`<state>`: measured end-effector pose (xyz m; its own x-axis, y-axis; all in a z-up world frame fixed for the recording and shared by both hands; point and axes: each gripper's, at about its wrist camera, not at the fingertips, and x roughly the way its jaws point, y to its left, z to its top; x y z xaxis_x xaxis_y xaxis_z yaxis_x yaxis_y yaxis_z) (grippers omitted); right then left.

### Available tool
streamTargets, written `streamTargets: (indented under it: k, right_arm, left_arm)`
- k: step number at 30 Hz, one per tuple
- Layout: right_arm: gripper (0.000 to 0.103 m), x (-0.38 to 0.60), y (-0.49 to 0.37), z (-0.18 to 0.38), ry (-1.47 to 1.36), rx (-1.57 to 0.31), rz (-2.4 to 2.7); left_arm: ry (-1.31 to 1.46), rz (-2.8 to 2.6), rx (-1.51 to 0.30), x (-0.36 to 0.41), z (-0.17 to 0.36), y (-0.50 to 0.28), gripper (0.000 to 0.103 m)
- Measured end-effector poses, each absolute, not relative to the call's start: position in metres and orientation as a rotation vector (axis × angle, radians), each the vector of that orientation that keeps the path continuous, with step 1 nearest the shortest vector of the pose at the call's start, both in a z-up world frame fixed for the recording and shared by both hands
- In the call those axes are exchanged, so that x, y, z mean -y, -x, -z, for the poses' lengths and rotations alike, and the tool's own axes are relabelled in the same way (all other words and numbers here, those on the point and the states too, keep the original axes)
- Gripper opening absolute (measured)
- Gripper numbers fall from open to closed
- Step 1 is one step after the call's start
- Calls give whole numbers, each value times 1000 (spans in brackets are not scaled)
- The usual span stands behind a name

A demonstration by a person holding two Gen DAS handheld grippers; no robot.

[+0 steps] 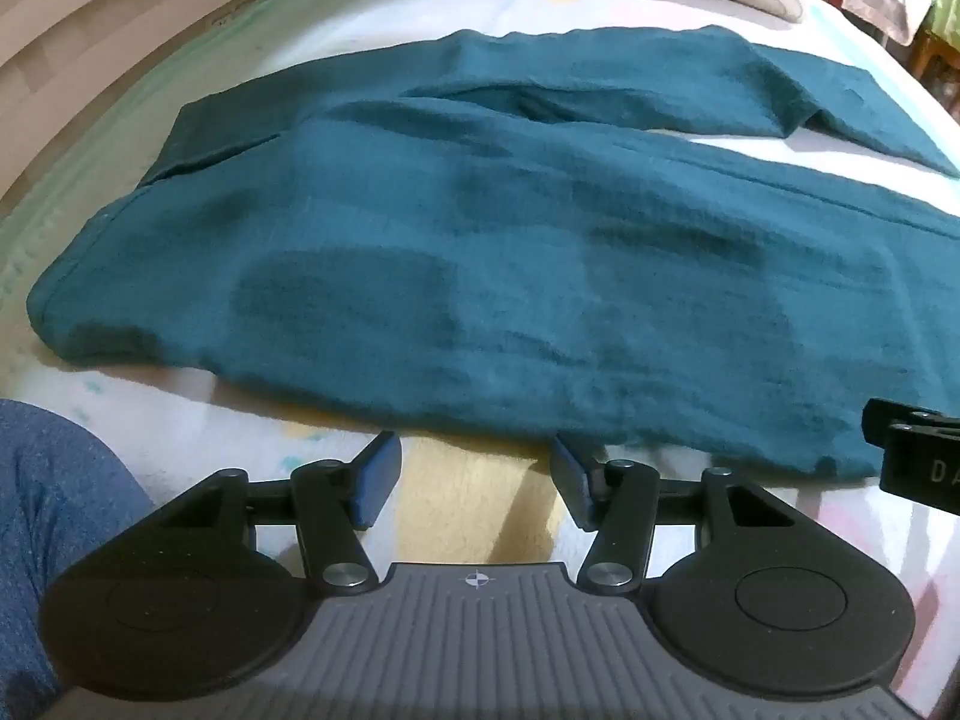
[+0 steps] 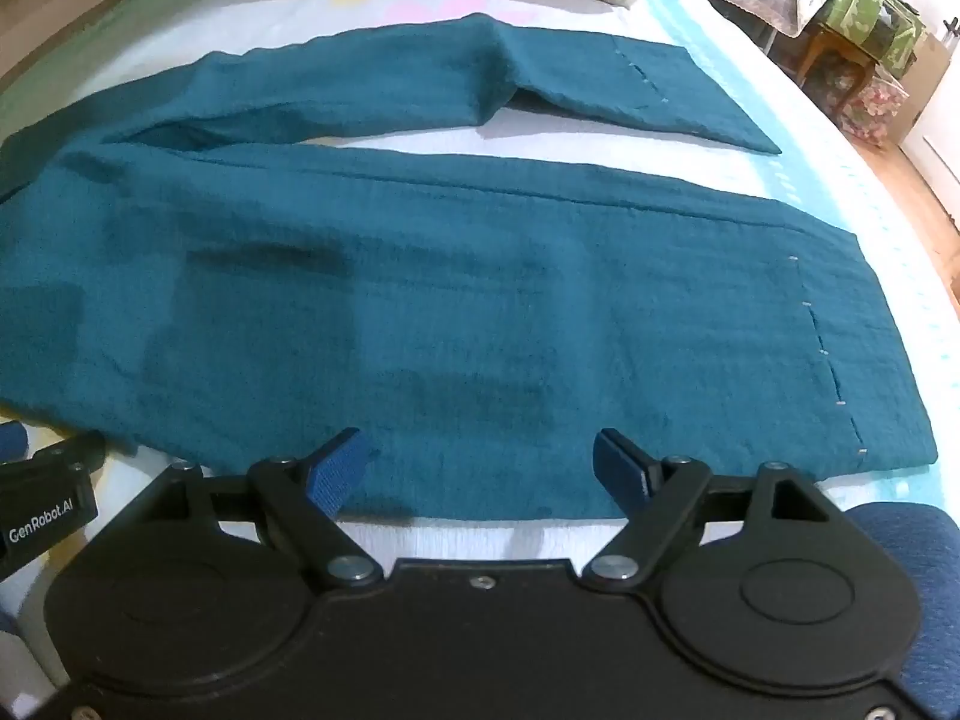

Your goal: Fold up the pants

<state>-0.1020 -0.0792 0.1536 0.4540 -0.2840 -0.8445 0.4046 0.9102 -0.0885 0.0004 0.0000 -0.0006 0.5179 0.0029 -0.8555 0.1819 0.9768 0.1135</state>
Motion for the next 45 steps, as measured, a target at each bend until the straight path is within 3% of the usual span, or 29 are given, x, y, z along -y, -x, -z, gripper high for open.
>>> streamTargets:
  k: [45]
  right_arm:
    - [82,91,99,-138,-94,-1048,439]
  left_arm:
    - [-273,92,-974,1,9,1,54]
